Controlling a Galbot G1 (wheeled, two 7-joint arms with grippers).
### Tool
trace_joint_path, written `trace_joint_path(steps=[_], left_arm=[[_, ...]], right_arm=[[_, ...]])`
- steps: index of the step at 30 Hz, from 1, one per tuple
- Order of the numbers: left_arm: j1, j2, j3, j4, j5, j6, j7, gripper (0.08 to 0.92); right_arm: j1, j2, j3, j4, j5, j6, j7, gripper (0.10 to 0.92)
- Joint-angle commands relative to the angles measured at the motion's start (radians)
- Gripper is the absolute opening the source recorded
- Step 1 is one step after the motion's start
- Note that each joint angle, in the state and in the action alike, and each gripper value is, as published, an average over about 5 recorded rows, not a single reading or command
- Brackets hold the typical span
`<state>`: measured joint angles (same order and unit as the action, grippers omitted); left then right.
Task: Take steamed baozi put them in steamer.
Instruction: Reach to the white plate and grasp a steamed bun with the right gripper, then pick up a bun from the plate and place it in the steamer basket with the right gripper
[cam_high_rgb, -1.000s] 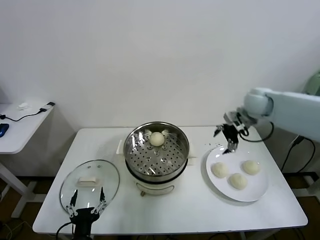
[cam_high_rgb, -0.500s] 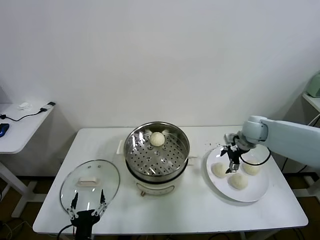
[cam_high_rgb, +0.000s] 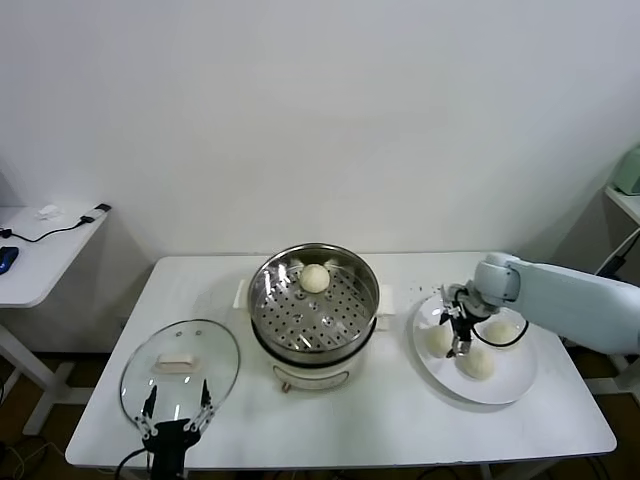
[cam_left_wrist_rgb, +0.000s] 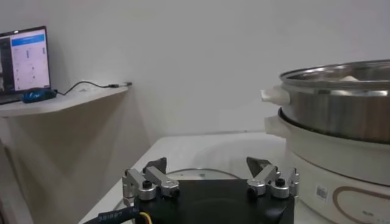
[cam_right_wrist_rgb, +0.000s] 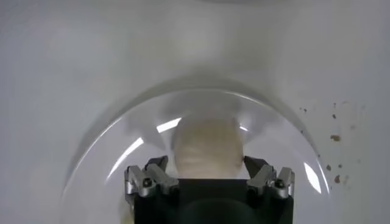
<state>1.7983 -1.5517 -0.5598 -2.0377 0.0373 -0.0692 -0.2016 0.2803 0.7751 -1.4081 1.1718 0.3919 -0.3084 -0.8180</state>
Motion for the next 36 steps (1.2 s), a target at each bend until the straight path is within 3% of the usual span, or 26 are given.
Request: trace_joint_path(steps=[1,22,29,36], left_arm=[[0.000,0.001,0.001,-0.001,-0.001,0.002,0.000,0.823],[0.007,0.002,0.035,-0.014,0.013,-0.006,-0.003,0.823],[0.016,0.008,0.051,-0.026,0.020,-0.006,-0.005,0.823],[0.024,0.017,0.056,-0.045,0.020,-0.004,-0.004,0.823]], right_arm=[[-0.023,-0.010,0.039,0.002,-0.008,-0.008,0.003,0.803],[0.315,-0.123,0.016,0.128,0.052,0.076,-0.138,0.677],[0.579,-0.017,-0.014,0.173,0.257,0.058,-0.146,0.678],[0.668,0.165,-0.025,0.287,0.509,-0.039,-0.028,0.679]])
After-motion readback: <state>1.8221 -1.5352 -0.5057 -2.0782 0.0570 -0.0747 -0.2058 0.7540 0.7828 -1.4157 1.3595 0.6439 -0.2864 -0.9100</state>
